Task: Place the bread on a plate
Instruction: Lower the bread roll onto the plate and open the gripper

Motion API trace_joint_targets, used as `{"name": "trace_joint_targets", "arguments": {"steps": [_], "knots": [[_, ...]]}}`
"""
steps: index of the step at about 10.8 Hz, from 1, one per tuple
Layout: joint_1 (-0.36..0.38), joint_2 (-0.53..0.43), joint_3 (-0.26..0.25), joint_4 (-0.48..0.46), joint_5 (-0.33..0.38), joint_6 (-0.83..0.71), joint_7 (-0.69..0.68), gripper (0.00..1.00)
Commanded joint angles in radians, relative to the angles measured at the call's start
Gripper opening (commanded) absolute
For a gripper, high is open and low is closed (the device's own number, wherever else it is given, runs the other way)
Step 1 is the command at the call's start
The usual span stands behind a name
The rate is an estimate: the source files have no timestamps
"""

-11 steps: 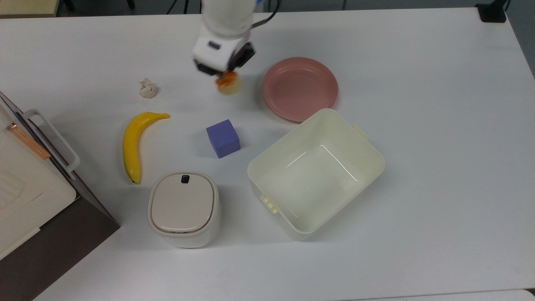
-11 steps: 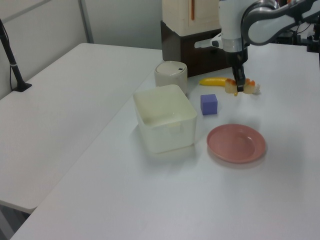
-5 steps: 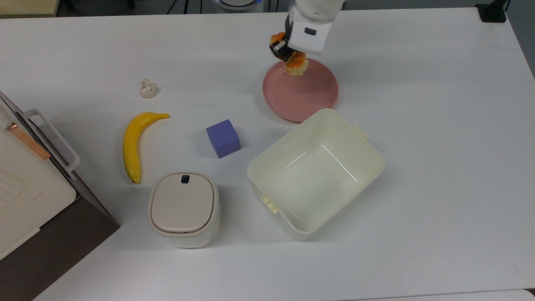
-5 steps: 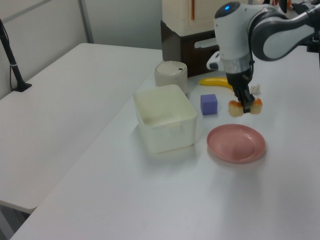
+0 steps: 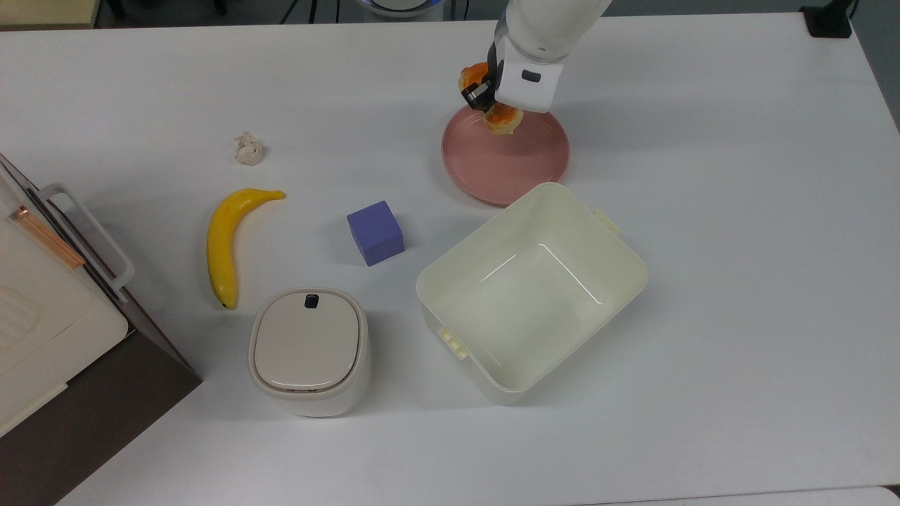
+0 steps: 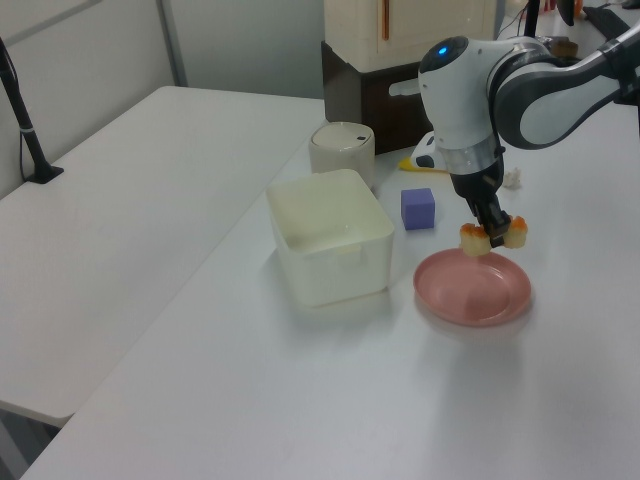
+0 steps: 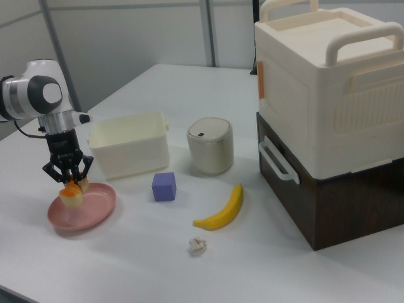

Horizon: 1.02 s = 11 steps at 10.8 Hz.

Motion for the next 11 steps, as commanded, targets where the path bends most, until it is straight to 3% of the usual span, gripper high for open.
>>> {"name": "trace_joint_targets", "arguments": {"steps": [1,2,3,6,11], "knots": [[0.000,-0.014,-0.010,0.006,0.010,-0.011,0.007,0.40],[0.000,-0.014,-0.011,0.006,0.009,-0.007,0.007,0.61],[0.000,-0.017,-0.012,0.008,0.002,-0.005,0.007,0.75],[-0.003,-0.012,-0.010,0.014,-0.004,0.009,0.002,0.94],[-0.011,-0.011,-0.012,0.015,-0.010,0.035,0.004,1.00]]}}
